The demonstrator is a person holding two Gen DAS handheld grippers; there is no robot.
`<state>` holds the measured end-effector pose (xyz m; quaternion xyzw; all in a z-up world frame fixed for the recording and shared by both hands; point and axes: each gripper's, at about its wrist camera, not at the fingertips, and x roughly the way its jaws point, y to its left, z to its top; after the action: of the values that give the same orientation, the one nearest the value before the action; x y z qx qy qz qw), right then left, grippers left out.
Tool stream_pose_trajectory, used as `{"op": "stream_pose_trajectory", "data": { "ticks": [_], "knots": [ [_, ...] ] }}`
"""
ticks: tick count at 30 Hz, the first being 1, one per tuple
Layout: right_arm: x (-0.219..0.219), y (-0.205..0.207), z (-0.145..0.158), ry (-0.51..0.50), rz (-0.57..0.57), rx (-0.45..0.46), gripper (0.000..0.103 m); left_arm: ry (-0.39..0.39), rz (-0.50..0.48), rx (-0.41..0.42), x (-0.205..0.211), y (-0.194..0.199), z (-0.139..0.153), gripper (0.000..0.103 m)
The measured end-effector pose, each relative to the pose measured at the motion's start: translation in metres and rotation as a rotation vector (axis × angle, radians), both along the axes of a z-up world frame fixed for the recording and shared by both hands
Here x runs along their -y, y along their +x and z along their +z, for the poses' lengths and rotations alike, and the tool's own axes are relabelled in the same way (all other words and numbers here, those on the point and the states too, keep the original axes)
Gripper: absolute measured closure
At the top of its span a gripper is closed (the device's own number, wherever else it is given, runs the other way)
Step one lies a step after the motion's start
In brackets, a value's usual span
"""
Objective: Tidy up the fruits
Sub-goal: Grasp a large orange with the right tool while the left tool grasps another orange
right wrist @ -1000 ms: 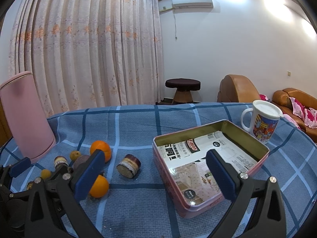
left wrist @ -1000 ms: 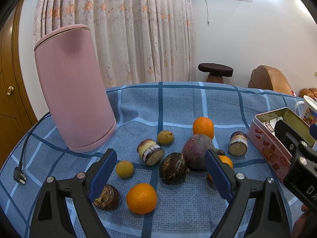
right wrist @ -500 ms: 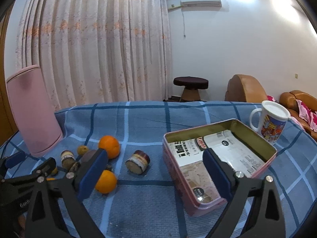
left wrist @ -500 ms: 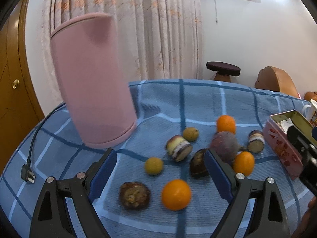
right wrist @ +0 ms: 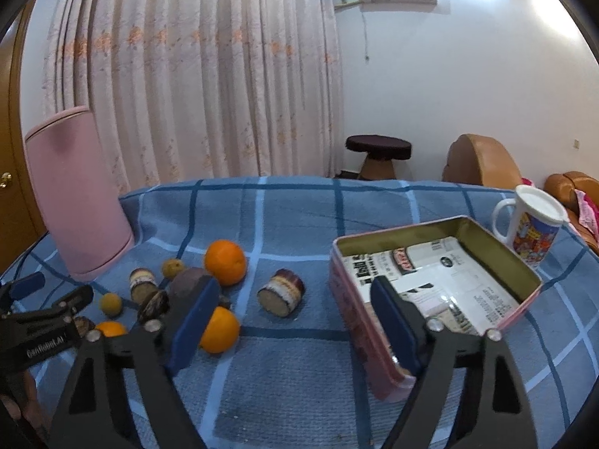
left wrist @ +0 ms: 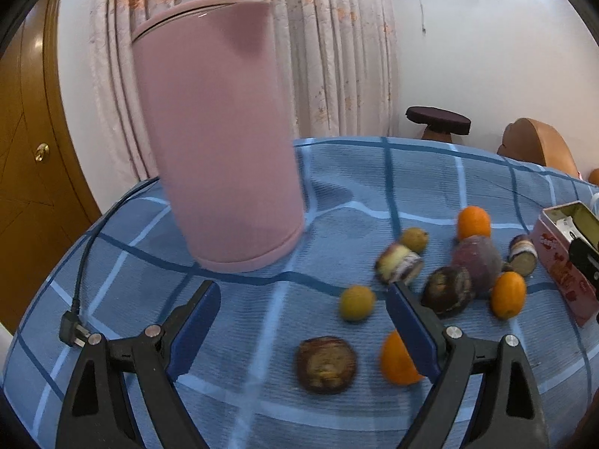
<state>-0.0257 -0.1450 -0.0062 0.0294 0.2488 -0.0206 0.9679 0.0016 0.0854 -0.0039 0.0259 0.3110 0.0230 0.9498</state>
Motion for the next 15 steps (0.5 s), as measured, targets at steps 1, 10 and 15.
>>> {"op": "stream_pose_trajectory", "data": {
  "ticks": [1,10,15],
  "knots": [
    [-0.001,0.001,-0.001,0.004,0.014,-0.007,0.021,-0.011,-0.006,-0.003,-0.006,0.0,0.0,0.012],
    [-0.025,0.011,-0.014,-0.015,0.162,-0.107,0.03,-0.095,-0.116,-0.114,-0.028,0.004,-0.012,0.012],
    [-0.022,0.021,-0.023,0.04,0.194,-0.181,0.034,-0.148,-0.304,-0.141,-0.003,-0.004,-0.013,0.012]
  ]
}}
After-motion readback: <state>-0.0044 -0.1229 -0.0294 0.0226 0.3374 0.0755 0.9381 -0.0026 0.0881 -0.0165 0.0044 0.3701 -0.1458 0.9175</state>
